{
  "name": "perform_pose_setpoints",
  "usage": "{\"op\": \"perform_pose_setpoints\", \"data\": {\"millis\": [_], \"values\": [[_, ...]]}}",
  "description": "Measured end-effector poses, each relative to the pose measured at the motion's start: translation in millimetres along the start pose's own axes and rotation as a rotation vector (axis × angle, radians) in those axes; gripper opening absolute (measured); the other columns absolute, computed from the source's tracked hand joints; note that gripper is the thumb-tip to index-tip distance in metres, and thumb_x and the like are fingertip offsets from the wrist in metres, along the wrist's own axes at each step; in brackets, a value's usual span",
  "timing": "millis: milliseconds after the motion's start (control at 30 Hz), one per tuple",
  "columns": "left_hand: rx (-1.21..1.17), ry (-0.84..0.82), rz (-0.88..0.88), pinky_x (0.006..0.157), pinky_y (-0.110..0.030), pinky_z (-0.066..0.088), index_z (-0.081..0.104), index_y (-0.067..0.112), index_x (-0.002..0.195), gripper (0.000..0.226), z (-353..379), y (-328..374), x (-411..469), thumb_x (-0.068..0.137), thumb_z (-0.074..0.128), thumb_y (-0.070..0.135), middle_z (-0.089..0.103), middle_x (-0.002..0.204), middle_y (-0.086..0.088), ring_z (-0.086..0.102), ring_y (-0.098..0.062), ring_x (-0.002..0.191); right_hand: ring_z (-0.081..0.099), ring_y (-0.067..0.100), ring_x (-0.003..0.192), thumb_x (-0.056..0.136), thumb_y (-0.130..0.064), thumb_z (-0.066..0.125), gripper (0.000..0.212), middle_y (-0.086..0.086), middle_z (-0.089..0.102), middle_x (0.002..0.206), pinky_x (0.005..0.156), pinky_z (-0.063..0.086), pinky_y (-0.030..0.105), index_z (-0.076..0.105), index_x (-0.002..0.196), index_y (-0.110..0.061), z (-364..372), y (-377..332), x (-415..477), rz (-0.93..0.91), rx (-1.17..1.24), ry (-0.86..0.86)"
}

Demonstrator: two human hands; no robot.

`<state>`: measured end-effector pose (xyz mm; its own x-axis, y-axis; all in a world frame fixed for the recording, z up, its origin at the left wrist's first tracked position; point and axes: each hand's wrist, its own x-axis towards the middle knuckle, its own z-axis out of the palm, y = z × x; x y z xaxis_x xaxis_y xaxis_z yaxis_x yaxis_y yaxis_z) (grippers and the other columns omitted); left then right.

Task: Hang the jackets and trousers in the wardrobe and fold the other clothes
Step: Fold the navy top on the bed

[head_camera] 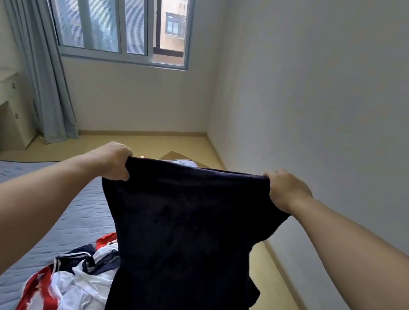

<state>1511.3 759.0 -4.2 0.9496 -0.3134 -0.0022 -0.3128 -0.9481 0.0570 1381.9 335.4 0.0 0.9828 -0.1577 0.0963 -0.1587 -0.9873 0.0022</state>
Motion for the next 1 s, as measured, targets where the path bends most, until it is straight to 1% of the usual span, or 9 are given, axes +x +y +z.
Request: {"op": "perform_pose_setpoints", "data": {"millis": [100, 200, 367, 500, 600, 700, 767, 867, 1000], "values": [[0.021, 0.039, -0.003, 0.056, -0.029, 0.039, 0.062, 0.021, 0.077, 0.04, -1.5, -3.1, 6.8, 0.073, 0.082, 0.055, 0.059, 0.082, 0.002, 0.051, -0.011, 0.072, 0.059, 0.025, 0.076, 0.097, -0.016, 0.033, 0.018, 0.006, 0.062, 0.1, 0.063, 0.046, 0.038, 0.037, 0.111, -0.026, 4.0, 0.6, -1.7, -0.01, 0.103, 0.068], [0.008, 0.052, -0.001, 0.062, -0.032, 0.043, 0.062, 0.02, 0.079, 0.036, -0.7, -6.9, 8.3, 0.086, 0.072, 0.054, 0.063, 0.086, -0.002, 0.054, -0.016, 0.073, 0.057, 0.022, 0.072, 0.103, -0.035, 0.031, 0.004, 0.004, 0.059, 0.091, 0.058, 0.043, 0.036, 0.031, 0.102, -0.032, 9.6, 3.3, -3.2, -0.012, 0.184, 0.04], [-0.003, 0.121, -0.023, 0.066, -0.033, 0.045, 0.061, 0.024, 0.084, 0.016, -1.9, -14.1, 0.8, 0.094, 0.068, 0.033, 0.057, 0.082, 0.002, 0.057, -0.022, 0.076, 0.06, 0.017, 0.082, 0.091, -0.068, 0.054, 0.038, -0.009, 0.06, 0.087, 0.064, 0.045, 0.034, 0.05, 0.08, -0.032, 5.2, 11.8, -10.2, -0.081, 0.058, -0.277], [0.044, 0.165, -0.028, 0.06, -0.033, 0.043, 0.066, 0.025, 0.089, 0.009, -2.6, -13.1, -7.6, 0.097, 0.062, 0.023, 0.06, 0.086, 0.001, 0.057, -0.021, 0.072, 0.061, 0.016, 0.078, 0.078, -0.041, 0.083, 0.025, -0.005, 0.066, 0.088, 0.065, 0.049, 0.028, 0.064, 0.09, -0.029, 4.2, 8.0, -22.8, -0.143, -0.179, -0.524], [0.098, 0.185, -0.002, 0.06, -0.033, 0.045, 0.067, 0.026, 0.096, 0.013, -6.2, -7.2, -15.1, 0.098, 0.056, 0.02, 0.061, 0.089, -0.001, 0.058, -0.022, 0.072, 0.06, 0.02, 0.076, 0.078, -0.033, 0.083, 0.031, -0.001, 0.063, 0.084, 0.058, 0.044, 0.026, 0.065, 0.098, -0.019, 3.0, 3.4, -28.7, -0.107, -0.3, -0.561], [0.151, 0.174, 0.006, 0.063, -0.035, 0.048, 0.066, 0.027, 0.102, 0.014, -14.5, -6.1, -22.8, 0.1, 0.053, 0.023, 0.058, 0.087, 0.001, 0.059, -0.025, 0.075, 0.061, 0.025, 0.09, 0.084, -0.035, 0.076, 0.041, 0.003, 0.067, 0.107, 0.073, 0.049, 0.029, 0.062, 0.12, -0.02, -2.5, 5.2, -28.8, -0.014, -0.286, -0.613], [0.174, 0.187, 0.006, 0.062, -0.035, 0.046, 0.064, 0.028, 0.102, 0.013, -19.5, -6.5, -28.5, 0.101, 0.051, 0.026, 0.056, 0.084, 0.002, 0.058, -0.025, 0.073, 0.063, 0.026, 0.088, 0.088, -0.036, 0.071, 0.035, 0.003, 0.067, 0.1, 0.08, 0.052, 0.032, 0.062, 0.117, -0.02, -8.5, 8.4, -28.3, 0.043, -0.277, -0.657], [0.215, 0.188, -0.028, 0.064, -0.037, 0.048, 0.059, 0.024, 0.104, 0.013, -24.6, -5.7, -36.4, 0.102, 0.047, 0.028, 0.058, 0.088, -0.002, 0.059, -0.029, 0.076, 0.064, 0.026, 0.086, 0.091, -0.042, 0.065, 0.023, 0.0, 0.064, 0.089, 0.082, 0.053, 0.035, 0.06, 0.1, -0.022, -14.9, 17.6, -27.7, 0.088, -0.292, -0.544], [0.234, 0.106, -0.112, 0.071, -0.04, 0.049, 0.05, 0.017, 0.102, 0.02, -25.7, -12.3, -48.3, 0.103, 0.045, 0.036, 0.061, 0.099, -0.01, 0.058, -0.031, 0.081, 0.062, 0.025, 0.095, 0.086, -0.073, 0.054, 0.049, -0.004, 0.061, 0.097, 0.073, 0.041, 0.034, 0.058, 0.107, -0.029, -23.2, 28.3, -32.0, 0.183, -0.325, -0.262]]}}
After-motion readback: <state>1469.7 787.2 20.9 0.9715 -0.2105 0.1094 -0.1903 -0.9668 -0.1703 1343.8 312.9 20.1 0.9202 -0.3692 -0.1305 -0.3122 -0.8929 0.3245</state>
